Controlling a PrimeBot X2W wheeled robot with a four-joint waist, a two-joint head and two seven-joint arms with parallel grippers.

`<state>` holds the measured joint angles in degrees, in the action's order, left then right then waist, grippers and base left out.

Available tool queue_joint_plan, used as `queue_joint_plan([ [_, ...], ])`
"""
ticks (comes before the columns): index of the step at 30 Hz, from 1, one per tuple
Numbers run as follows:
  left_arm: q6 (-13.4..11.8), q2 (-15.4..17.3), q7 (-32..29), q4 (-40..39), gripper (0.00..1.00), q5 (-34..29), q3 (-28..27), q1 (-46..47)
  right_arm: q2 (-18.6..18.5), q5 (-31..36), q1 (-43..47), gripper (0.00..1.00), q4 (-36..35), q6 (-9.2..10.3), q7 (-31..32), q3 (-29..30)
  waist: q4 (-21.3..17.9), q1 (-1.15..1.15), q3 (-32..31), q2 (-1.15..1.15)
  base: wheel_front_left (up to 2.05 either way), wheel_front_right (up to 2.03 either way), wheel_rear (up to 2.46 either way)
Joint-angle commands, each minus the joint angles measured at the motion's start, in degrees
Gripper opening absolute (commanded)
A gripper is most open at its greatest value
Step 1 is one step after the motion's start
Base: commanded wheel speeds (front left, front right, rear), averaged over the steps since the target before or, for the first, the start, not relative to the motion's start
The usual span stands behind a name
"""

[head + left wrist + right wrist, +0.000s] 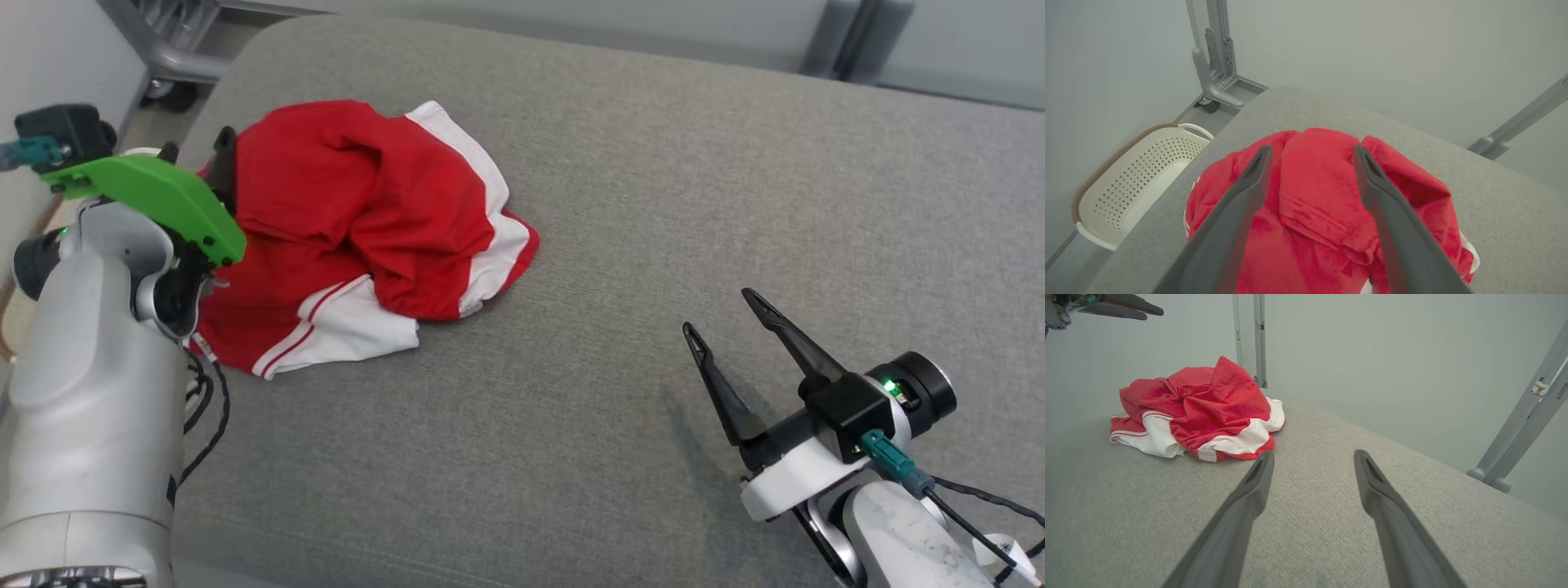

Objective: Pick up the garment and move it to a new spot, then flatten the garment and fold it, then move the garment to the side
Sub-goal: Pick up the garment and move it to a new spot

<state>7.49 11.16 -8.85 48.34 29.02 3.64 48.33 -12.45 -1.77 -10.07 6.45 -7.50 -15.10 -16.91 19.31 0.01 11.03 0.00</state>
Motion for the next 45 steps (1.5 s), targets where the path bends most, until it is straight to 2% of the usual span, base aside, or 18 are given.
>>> queue_joint_plan([
  [1, 0.0, -0.5, -0.9, 0.8, 1.0, 1.0, 1.0, 1.9, -0.5, 0.5, -0.7, 1.0, -0.2, 0.01, -0.2, 0.2, -6.2, -0.01, 6.1, 0.0, 0.0, 0.0, 0.0],
  [7, 0.0, -1.9, -6.8, 4.3, 1.0, 9.2, 4.1, 7.7, -0.9, 0.8, -0.5, 1.0, -0.7, 0.01, -0.2, 1.0, -8.5, -0.01, 7.7, 0.0, 0.0, 0.0, 0.0],
  [9, 0.0, -0.9, -7.7, 7.0, 1.0, 8.6, 5.1, 8.7, -0.7, 0.8, -0.5, 1.0, -0.7, 0.01, -0.2, 0.9, -9.2, -0.01, 7.8, 0.0, 0.0, 0.0, 0.0],
  [13, -1.7, -0.1, -9.1, 13.1, 1.0, 7.2, 6.6, 10.2, -0.2, 0.8, -1.0, 1.0, -1.0, 0.02, -0.2, 0.4, -10.7, -0.01, 8.0, 0.0, 0.0, 0.0, 0.0],
  [17, -1.0, -1.3, -9.3, 16.1, 1.0, 9.0, 5.9, 11.2, -0.2, 0.7, -0.4, 1.0, -1.1, 0.01, -0.2, 0.5, -11.3, -0.01, 8.2, 0.0, 0.0, 0.0, 0.0],
  [23, -0.4, -2.1, -7.9, 18.4, 1.0, 7.8, 8.0, 12.1, 0.1, 0.5, -0.9, 1.0, -0.5, 0.01, -0.2, 0.5, -11.9, -0.01, 8.1, 0.0, 0.0, 0.0, 0.0],
  [24, -0.4, -1.9, -7.3, 18.8, 0.46, 7.2, 8.7, 12.1, 0.3, 0.4, -1.0, 1.0, -0.4, 0.01, -0.2, 0.4, -12.0, -0.01, 7.9, 0.0, 0.0, 0.0, 0.0],
  [25, -0.4, -1.5, -6.9, 19.4, 0.0, 6.0, 9.9, 11.7, 0.5, 0.3, -1.1, 1.0, -0.3, 0.01, -0.2, 0.5, -12.1, -0.01, 7.8, 0.0, 0.0, 0.0, 0.0],
  [30, -0.1, -1.3, -5.3, 20.8, 0.0, 5.3, 12.0, 10.4, 1.2, -0.3, 1.0, 1.0, 0.5, 0.01, -0.2, 0.5, -12.2, -0.01, 5.1, 0.0, 0.0, 0.0, 0.0],
  [35, 0.0, -2.1, -3.0, 18.1, 0.0, 6.1, 13.2, 12.8, 1.9, -0.8, 2.9, 1.0, 1.0, 0.01, -0.2, 1.4, -11.0, -0.01, 2.3, 0.0, 0.0, 0.0, 0.0],
  [41, 0.1, -4.6, -2.7, 8.9, 0.0, 11.0, 17.0, 12.2, 3.4, -1.6, 4.2, 1.0, 1.5, 0.01, -0.2, 1.4, -10.2, -0.01, -1.6, 0.0, 0.0, 0.0, 0.0],
  [43, 0.1, -5.3, -4.1, 2.3, 0.0, 14.2, 21.1, 10.2, 4.4, -1.8, 4.5, 1.0, 1.3, 0.01, -0.2, 2.2, -10.4, -0.01, -3.3, 0.0, 0.0, 0.0, 0.0],
  [45, 0.1, -5.6, -4.8, -0.1, 0.0, 15.8, 22.5, 9.4, 4.8, -1.8, 4.7, 1.0, 1.3, 0.01, -0.2, 2.3, -10.6, -0.01, -3.8, 0.0, 0.0, 0.0, 0.0],
])
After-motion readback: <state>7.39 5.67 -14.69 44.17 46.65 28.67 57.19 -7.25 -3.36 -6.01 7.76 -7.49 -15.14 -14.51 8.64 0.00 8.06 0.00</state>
